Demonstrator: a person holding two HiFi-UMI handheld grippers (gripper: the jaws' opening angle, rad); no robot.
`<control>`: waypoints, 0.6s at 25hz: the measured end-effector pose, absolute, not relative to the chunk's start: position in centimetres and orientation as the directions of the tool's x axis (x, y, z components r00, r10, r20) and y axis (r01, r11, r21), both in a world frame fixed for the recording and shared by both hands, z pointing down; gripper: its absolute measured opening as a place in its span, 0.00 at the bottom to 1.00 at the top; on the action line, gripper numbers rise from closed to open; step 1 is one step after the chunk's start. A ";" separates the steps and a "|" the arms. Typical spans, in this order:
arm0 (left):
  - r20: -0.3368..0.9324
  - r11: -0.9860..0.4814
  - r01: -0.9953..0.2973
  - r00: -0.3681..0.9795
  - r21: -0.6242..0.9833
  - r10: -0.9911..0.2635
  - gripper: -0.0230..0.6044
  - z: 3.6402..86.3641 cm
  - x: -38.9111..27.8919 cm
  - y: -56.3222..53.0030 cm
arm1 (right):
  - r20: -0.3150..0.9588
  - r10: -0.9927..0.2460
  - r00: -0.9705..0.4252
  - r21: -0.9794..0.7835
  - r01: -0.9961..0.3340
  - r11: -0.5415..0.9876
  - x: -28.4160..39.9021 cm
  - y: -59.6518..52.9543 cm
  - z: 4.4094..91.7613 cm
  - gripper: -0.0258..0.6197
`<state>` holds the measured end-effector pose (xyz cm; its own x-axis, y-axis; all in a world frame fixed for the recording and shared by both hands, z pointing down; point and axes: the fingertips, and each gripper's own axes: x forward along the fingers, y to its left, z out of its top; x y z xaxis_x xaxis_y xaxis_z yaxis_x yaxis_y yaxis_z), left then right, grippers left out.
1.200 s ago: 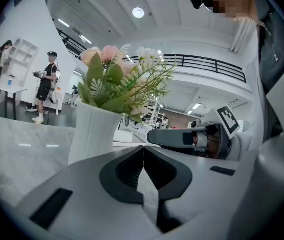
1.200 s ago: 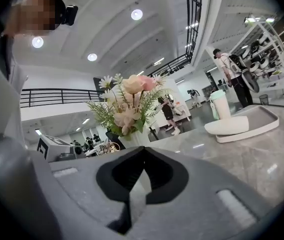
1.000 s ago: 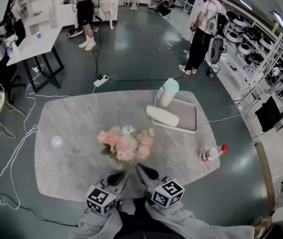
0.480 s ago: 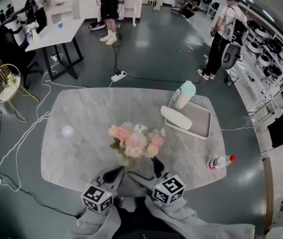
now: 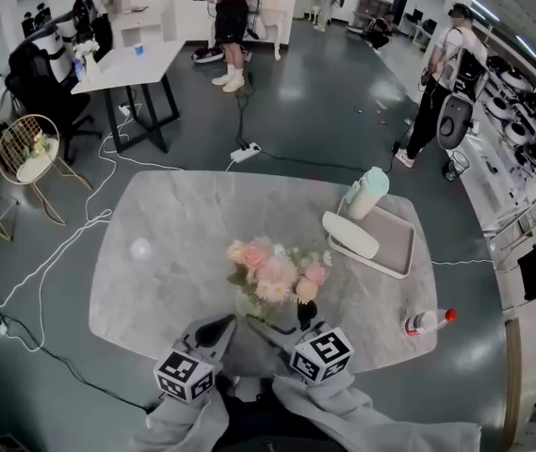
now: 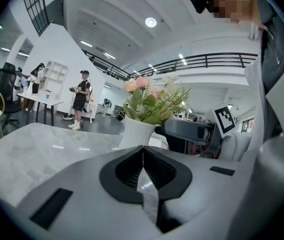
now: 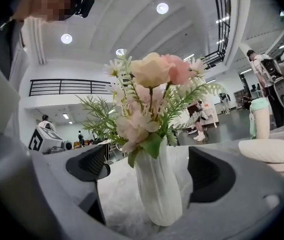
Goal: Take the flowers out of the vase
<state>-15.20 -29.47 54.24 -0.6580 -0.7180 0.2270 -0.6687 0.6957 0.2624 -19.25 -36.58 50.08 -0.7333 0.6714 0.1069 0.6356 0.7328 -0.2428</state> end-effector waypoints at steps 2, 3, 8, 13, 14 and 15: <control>0.229 0.703 -0.661 -0.666 0.261 -0.711 0.04 54.3 -15.3 -29.1 | 0.100 0.683 -0.723 -0.226 0.652 0.724 -19.5 -35.9 49.9 0.85; 0.229 0.706 -0.658 -0.669 0.261 -0.708 0.04 54.4 -15.4 -28.9 | 0.097 0.686 -0.721 -0.219 0.657 0.722 -19.7 -35.5 49.9 0.85; 0.229 0.717 -0.646 -0.680 0.262 -0.697 0.04 54.2 -15.6 -28.3 | 0.086 0.679 -0.729 -0.174 0.660 0.731 -20.9 -35.0 49.4 0.85; 0.233 0.726 -0.635 -0.688 0.264 -0.687 0.04 54.3 -15.8 -27.8 | 0.056 0.690 -0.722 -0.141 0.678 0.721 -21.5 -34.6 48.6 0.85; 0.233 0.726 -0.634 -0.689 0.265 -0.687 0.04 54.3 -15.9 -27.8 | 0.053 0.695 -0.717 -0.137 0.684 0.717 -21.6 -34.5 48.5 0.85; 0.232 0.726 -0.634 -0.689 0.266 -0.686 0.04 54.3 -15.9 -27.7 | 0.051 0.699 -0.713 -0.133 0.689 0.712 -21.6 -34.3 48.4 0.85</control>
